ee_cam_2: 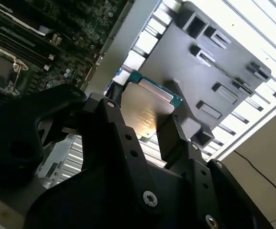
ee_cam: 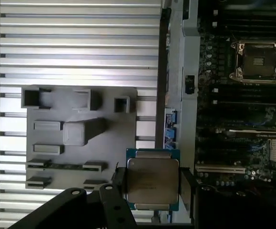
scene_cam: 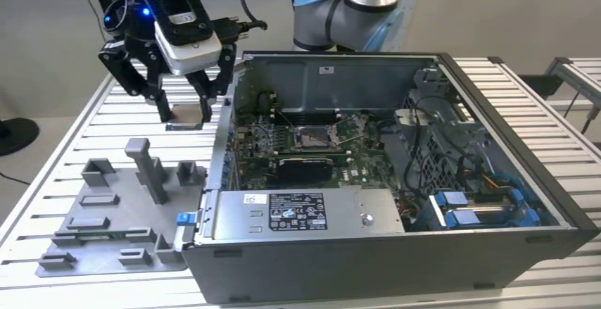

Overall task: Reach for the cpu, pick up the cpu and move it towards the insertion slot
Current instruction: 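Pick up the cpu and move it towards the insertion slot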

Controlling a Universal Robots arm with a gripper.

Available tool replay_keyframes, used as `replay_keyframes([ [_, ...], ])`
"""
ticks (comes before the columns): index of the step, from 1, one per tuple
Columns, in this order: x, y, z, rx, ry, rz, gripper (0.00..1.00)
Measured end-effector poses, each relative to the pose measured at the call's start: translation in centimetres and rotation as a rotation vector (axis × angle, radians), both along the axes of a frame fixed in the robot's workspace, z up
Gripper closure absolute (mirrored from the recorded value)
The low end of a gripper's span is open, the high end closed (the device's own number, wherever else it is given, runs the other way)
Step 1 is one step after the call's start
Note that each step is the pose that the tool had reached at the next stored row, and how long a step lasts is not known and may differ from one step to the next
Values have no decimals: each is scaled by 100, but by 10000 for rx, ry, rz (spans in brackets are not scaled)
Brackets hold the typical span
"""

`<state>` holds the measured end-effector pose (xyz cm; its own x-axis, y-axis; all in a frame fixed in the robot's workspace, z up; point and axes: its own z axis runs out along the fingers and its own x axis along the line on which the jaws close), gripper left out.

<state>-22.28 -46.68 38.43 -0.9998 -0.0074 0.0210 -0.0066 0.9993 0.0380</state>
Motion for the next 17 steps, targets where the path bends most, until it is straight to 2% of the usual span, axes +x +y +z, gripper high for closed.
replay_keyframes([
  [6,194,0,0,0,20,0,100],
  [17,492,-1,0,0,36,0,100],
])
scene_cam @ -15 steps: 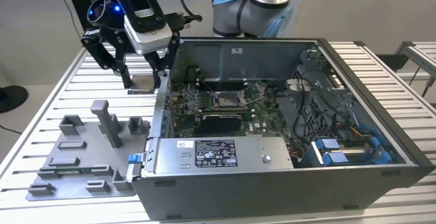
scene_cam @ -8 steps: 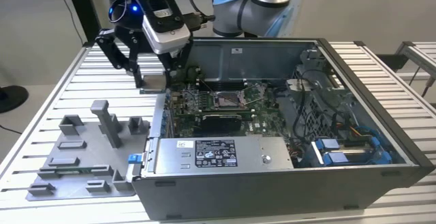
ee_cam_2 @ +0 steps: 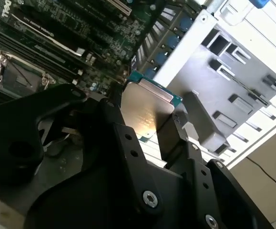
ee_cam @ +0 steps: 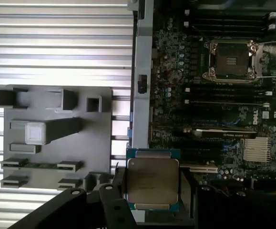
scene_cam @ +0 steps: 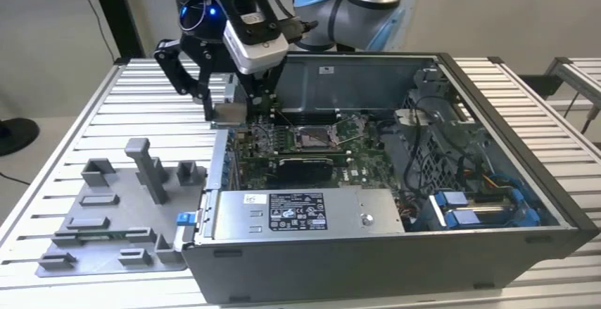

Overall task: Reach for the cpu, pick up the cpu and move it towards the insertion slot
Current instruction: 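Pick up the cpu and move it towards the insertion slot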

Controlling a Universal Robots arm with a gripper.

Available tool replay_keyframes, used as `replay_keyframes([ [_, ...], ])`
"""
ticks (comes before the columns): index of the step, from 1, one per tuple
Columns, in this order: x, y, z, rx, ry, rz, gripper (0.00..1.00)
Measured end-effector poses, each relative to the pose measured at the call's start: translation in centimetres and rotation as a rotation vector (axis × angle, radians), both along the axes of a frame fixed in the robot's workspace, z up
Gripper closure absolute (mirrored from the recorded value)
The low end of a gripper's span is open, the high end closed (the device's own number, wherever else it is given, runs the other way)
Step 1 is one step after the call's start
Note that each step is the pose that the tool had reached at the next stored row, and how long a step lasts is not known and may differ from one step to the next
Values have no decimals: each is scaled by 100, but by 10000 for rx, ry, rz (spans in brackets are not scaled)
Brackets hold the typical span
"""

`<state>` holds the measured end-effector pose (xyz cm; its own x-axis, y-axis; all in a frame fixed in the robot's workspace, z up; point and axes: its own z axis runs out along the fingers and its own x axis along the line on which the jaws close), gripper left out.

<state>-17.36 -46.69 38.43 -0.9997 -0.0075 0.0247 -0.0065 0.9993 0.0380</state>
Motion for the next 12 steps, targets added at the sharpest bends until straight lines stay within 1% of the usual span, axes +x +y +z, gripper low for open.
replay_keyframes([
  [3,85,0,0,1,10,-1,100],
  [9,293,0,0,1,28,0,100],
  [12,414,0,0,0,43,-1,100],
])
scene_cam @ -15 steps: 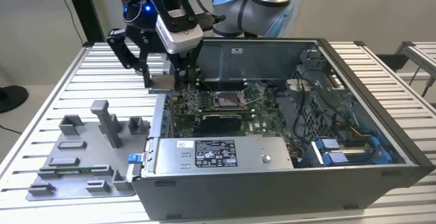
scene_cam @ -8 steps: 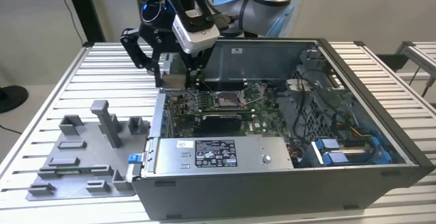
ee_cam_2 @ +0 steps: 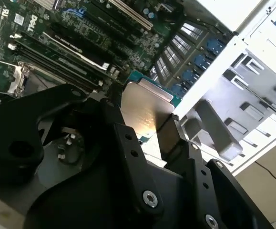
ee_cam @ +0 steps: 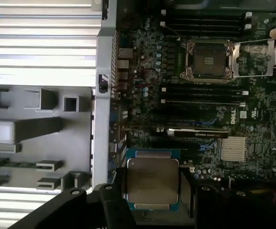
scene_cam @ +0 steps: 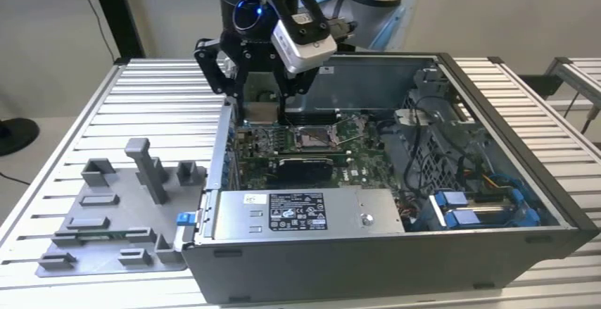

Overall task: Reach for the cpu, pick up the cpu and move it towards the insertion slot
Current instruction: 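Pick up the cpu and move it towards the insertion slot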

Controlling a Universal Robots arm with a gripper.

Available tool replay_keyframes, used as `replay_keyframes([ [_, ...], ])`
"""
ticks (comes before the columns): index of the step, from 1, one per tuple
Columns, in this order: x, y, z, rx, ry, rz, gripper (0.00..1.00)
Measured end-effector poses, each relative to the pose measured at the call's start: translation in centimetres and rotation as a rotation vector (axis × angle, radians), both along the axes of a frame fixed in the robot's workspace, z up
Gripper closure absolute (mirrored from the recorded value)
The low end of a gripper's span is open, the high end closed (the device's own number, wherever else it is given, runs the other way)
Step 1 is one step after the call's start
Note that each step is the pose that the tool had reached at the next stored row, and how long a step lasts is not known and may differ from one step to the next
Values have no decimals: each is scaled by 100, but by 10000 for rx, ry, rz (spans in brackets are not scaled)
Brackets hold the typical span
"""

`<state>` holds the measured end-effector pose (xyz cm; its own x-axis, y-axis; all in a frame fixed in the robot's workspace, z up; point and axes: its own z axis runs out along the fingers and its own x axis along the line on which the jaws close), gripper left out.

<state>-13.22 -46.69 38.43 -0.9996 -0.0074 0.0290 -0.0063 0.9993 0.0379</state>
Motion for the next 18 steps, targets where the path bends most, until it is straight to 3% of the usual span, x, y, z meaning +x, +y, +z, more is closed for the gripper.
replay_keyframes([
  [2,103,0,0,1,10,1,100],
  [18,609,0,0,0,41,1,100],
])
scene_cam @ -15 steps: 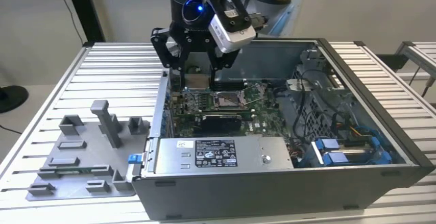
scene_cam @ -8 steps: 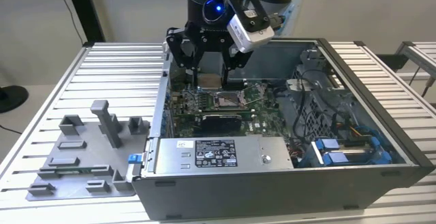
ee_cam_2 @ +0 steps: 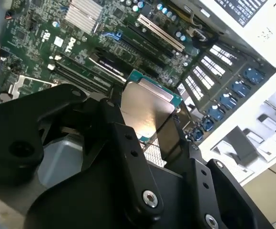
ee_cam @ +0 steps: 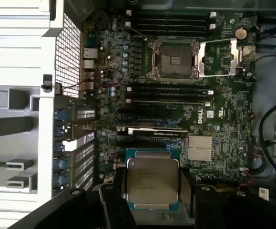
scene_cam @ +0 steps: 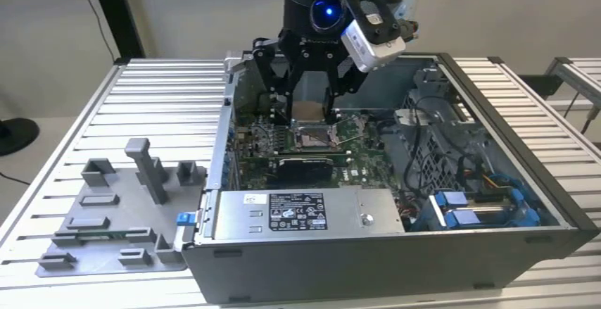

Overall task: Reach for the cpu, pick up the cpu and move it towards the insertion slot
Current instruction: 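Pick up the cpu and move it towards the insertion slot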

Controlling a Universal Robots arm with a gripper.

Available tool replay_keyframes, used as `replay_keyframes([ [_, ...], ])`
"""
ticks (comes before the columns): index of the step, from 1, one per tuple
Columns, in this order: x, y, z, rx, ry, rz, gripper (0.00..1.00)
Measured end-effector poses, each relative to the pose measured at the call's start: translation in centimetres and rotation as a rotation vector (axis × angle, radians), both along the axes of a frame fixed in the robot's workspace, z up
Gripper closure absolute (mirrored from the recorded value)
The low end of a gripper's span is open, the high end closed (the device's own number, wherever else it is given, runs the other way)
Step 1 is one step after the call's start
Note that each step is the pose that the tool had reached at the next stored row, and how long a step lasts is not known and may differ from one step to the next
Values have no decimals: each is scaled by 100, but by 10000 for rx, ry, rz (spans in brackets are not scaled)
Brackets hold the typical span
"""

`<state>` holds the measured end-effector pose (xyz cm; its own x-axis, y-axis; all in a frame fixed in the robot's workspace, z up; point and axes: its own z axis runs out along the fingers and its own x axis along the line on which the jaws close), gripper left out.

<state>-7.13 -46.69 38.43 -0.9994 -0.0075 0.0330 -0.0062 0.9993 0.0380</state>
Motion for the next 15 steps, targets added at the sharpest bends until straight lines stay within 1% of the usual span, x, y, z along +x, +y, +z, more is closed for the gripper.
replay_keyframes([
  [10,283,0,-1,0,0,0,100],
  [13,329,0,-2,1,-1,0,100],
  [15,335,0,-2,1,-1,-1,100],
])
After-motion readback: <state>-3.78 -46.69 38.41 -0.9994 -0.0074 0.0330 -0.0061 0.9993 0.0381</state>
